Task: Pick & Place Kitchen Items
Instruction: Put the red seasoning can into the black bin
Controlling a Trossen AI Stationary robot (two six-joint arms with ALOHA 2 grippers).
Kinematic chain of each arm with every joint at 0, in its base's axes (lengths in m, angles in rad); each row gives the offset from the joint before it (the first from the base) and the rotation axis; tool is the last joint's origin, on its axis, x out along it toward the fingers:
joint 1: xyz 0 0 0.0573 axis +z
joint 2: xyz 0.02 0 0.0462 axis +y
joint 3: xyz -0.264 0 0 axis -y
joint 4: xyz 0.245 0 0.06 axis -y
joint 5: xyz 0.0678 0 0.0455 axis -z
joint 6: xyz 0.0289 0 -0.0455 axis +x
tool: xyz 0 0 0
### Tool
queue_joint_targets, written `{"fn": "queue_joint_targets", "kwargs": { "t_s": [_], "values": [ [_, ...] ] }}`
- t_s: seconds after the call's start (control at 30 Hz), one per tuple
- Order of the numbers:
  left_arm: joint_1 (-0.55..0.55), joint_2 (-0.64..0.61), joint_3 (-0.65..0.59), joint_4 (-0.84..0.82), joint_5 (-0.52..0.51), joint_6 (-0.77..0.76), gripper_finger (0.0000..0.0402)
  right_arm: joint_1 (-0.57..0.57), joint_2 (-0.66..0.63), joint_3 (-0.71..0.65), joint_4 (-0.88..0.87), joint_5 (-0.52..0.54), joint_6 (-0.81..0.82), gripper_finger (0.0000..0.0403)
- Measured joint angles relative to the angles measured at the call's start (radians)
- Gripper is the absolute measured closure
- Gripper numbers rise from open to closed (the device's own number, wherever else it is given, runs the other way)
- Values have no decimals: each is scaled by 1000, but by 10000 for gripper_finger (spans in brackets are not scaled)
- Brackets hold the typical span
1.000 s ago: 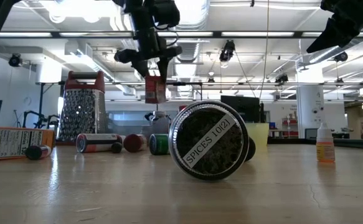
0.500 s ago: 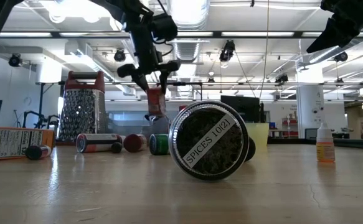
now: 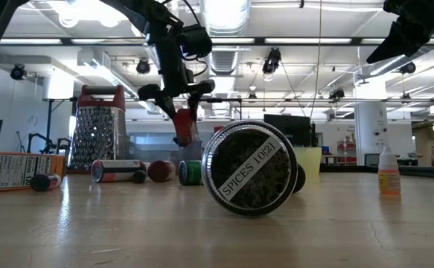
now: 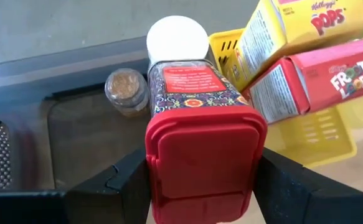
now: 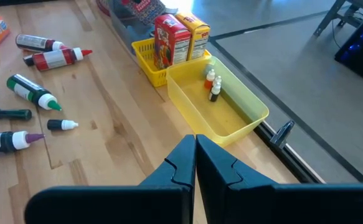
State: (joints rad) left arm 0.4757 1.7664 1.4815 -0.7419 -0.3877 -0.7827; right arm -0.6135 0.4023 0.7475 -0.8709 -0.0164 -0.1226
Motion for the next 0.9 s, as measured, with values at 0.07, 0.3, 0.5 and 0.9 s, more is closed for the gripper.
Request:
{"fn": "queue_joint_targets", "kwargs": {
  "t_s": [0.07, 0.3, 0.5, 0.9],
  "values": [
    [-2, 0, 4, -9, 2, 4, 168, 0, 0, 0, 0, 0, 0, 394],
    [-6, -5, 8, -33, 15, 7, 168, 0, 0, 0, 0, 0, 0, 394],
    [-8, -10, 6, -45, 21, 6, 168, 0, 0, 0, 0, 0, 0, 394],
    [-19, -11, 25, -93, 84, 34, 168, 0, 0, 0, 0, 0, 0, 394]
  ]
}}
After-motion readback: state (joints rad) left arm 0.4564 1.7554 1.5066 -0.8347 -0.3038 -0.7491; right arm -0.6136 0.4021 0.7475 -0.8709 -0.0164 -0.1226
